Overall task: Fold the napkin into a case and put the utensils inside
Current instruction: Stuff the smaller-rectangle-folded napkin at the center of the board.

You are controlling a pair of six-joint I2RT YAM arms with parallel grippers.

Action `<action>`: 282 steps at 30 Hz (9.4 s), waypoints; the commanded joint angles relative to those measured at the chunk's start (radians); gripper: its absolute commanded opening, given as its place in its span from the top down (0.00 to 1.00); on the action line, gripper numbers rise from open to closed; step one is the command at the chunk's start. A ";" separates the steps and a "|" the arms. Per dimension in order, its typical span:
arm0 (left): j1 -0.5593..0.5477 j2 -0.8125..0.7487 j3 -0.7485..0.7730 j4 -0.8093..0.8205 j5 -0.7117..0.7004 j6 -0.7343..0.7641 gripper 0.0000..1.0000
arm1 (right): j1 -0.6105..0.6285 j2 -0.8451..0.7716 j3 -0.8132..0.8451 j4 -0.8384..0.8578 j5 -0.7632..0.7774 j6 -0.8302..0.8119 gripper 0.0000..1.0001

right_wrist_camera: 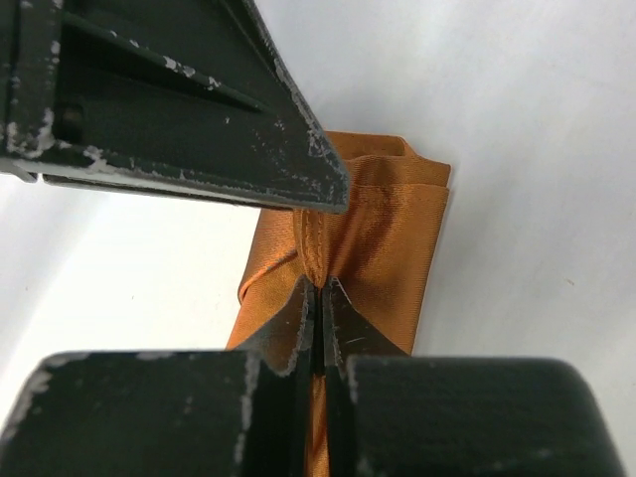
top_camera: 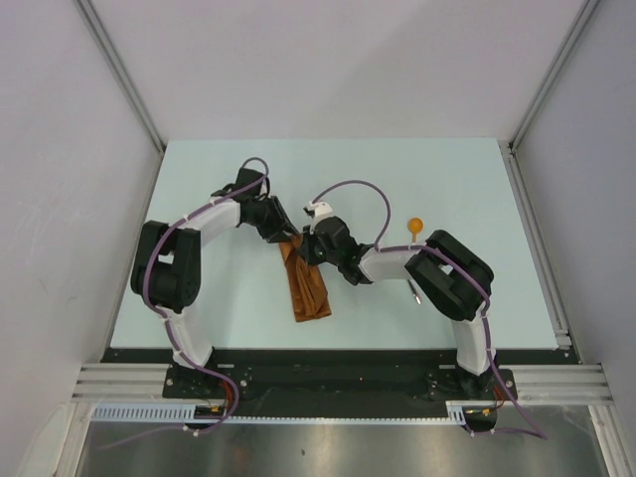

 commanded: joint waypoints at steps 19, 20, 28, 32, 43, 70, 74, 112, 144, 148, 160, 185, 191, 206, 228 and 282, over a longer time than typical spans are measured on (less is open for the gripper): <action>-0.259 -0.234 -0.075 -0.089 -0.572 0.284 0.67 | -0.039 -0.034 0.105 -0.215 -0.106 0.154 1.00; -0.269 -0.230 -0.075 -0.093 -0.586 0.284 0.63 | -0.045 -0.031 0.100 -0.215 -0.116 0.160 1.00; -0.309 -0.182 -0.108 -0.064 -0.678 0.282 0.59 | -0.066 -0.051 0.069 -0.190 -0.143 0.192 1.00; -0.324 -0.138 -0.096 -0.057 -0.722 0.291 0.65 | -0.071 -0.049 0.063 -0.183 -0.152 0.205 1.00; -0.338 -0.073 -0.082 -0.044 -0.742 0.270 0.61 | -0.077 -0.057 0.048 -0.163 -0.170 0.215 1.00; -0.329 -0.086 -0.067 -0.020 -0.726 0.251 0.59 | -0.077 -0.089 0.054 -0.236 -0.236 0.137 1.00; -0.324 -0.072 -0.050 -0.018 -0.730 0.255 0.70 | -0.077 -0.080 0.057 -0.235 -0.245 0.145 1.00; -0.293 -0.273 -0.268 0.201 -0.620 0.248 1.00 | -0.032 0.075 0.312 -0.562 -0.253 0.191 1.00; -0.281 -0.270 -0.239 0.111 -0.646 0.230 1.00 | -0.054 0.130 0.220 -0.247 -0.333 0.522 1.00; -0.252 -0.219 -0.170 0.048 -0.644 0.216 1.00 | -0.042 0.129 0.201 -0.269 -0.316 0.432 1.00; -0.223 -0.199 -0.150 -0.015 -0.637 0.198 0.81 | -0.025 0.156 0.272 -0.373 -0.258 0.320 1.00; -0.172 -0.165 -0.148 -0.026 -0.626 0.216 0.99 | -0.034 0.115 0.345 -0.499 -0.293 0.160 0.59; -0.172 -0.199 -0.167 -0.026 -0.632 0.218 1.00 | -0.048 0.136 0.404 -0.513 -0.314 0.117 0.56; -0.166 -0.211 -0.182 -0.020 -0.623 0.209 1.00 | -0.039 0.185 0.457 -0.447 -0.379 0.068 0.51; -0.146 -0.243 -0.203 0.000 -0.577 0.198 1.00 | -0.011 0.213 0.391 -0.325 -0.414 0.068 0.61; -0.146 -0.207 -0.187 -0.001 -0.594 0.218 0.79 | -0.031 0.170 0.223 -0.169 -0.391 0.159 1.00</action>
